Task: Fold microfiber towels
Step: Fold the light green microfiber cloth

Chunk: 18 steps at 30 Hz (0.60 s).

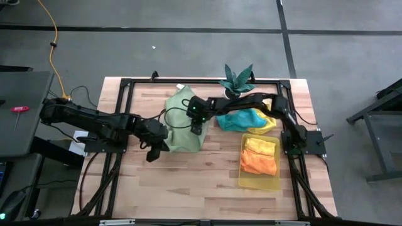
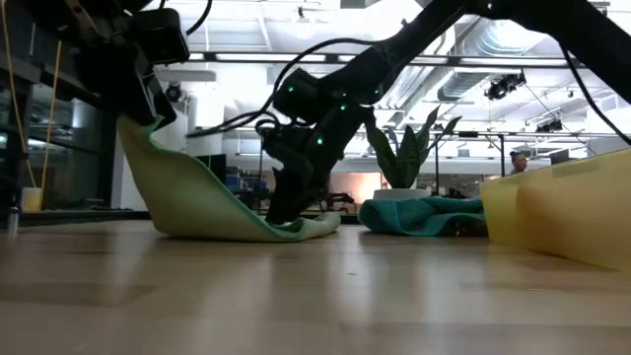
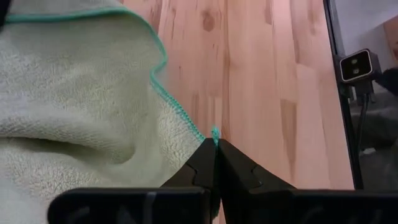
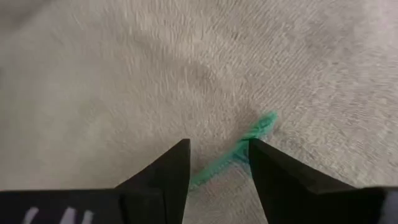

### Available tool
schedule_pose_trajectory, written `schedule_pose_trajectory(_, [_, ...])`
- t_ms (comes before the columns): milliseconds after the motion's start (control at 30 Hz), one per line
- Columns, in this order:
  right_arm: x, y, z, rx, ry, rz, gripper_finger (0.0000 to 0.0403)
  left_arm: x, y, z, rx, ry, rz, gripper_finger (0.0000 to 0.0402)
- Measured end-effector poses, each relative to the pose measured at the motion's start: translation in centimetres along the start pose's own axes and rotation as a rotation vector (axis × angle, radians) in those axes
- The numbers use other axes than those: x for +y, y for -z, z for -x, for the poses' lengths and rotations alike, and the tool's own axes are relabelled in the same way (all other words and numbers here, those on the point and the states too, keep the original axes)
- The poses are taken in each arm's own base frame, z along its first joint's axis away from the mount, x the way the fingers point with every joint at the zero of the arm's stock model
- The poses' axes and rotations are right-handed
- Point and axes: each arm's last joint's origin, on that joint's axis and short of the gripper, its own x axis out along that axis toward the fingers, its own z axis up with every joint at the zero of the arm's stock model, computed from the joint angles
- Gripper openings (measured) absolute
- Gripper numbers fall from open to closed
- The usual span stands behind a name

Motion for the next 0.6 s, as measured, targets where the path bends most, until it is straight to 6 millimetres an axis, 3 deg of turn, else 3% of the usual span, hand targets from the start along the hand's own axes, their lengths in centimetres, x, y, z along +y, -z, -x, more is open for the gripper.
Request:
schedule_pose_trajectory(167, [0.07,0.11,-0.31,0.01,0.073,0.075,0.0156,0.0,-0.12,0.0,-0.016,-0.01,-0.002,0.0])
schedule_pose_trajectory(600, [-0.03,-0.24,0.32,0.009,0.139,0.079,0.0156,-0.01,-0.21,0.0,-0.027,-0.014,0.012,0.0])
